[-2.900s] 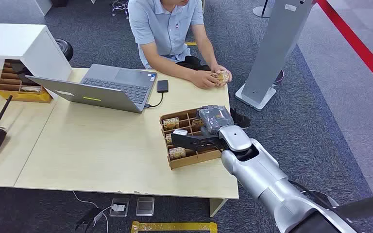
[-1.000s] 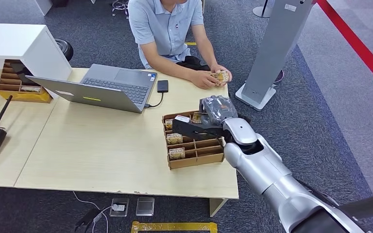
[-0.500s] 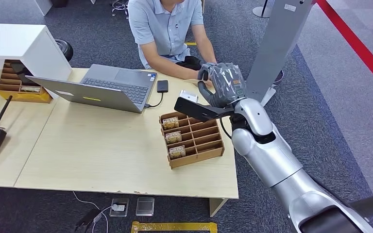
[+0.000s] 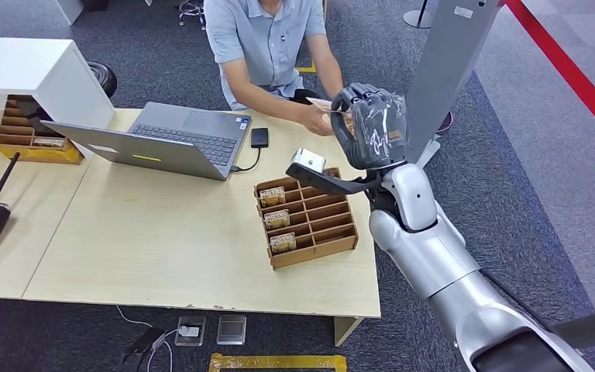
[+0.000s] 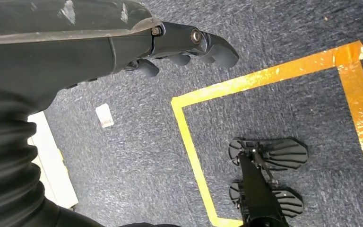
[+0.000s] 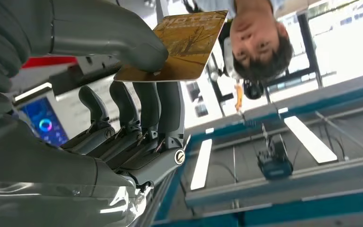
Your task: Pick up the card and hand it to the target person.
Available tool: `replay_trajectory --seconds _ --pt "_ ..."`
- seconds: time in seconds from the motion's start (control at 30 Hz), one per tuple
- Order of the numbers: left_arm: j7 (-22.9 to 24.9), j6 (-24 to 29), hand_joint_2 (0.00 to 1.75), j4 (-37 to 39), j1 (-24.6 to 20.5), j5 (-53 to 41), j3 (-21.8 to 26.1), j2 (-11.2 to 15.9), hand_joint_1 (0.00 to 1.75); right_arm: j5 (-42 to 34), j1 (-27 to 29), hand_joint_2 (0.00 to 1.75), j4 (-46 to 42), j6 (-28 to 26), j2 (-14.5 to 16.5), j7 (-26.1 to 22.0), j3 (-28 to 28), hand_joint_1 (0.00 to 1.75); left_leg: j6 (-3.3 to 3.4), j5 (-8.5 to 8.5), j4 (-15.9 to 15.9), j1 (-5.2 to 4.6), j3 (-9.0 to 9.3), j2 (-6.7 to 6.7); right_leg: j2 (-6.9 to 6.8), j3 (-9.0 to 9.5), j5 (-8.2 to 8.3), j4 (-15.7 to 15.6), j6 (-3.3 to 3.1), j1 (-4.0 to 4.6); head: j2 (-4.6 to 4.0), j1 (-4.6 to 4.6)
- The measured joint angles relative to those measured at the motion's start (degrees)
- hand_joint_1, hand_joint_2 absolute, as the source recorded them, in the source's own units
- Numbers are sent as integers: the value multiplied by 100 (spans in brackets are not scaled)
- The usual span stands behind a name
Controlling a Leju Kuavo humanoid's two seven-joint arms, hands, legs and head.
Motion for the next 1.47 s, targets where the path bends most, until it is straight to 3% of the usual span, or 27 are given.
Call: replay_trajectory --seconds 0.13,0.63,0.77,0.8,0.93,1.03,1.2,1.47 --pt "50 0 175 0 -39 -17 -7 -21 0 348 10 175 232 -463 13 51 -18 140 0 0 0 0 1 0 0 1 0 0 0 0 -1 -1" --pt "76 13 175 2 -73 -15 -14 -33 0 316 9 175 856 -505 138 -7 -45 140 0 0 0 0 0 1 1 0 0 0 0 0 0 -1" --pt "76 3 175 1 -71 -8 -14 -33 0 267 7 175 945 -506 177 -33 -44 0 0 0 0 0 1 0 0 1 0 0 0 0 -1 -1" --pt "73 -4 175 0 -70 -8 -14 -33 0 248 8 175 963 -506 184 -48 -44 0 0 0 0 0 1 1 1 1 0 1 0 0 -1 0" --pt "16 -6 0 1 -68 4 -16 -33 0 -93 11 175 1031 -495 223 -212 -44 0 0 1 0 0 0 1 0 1 0 0 0 0 0 1" --pt "-13 34 0 2 -53 68 -16 -33 0 -987 45 175 1052 -270 257 -602 -74 0 0 0 0 0 0 1 0 1 0 0 0 0 0 -1" --pt "-68 123 0 2 65 199 -16 -22 0 -3990 374 175 863 1040 313 -1260 -297 0 0 0 0 0 1 1 0 0 0 0 0 0 -1 -1" --pt "-201 198 0 2 280 261 -16 34 0 -6019 1043 175 -32 1818 40 -845 -465 0 0 0 0 0 3 1 1 0 0 -2 0 0 -1 0"
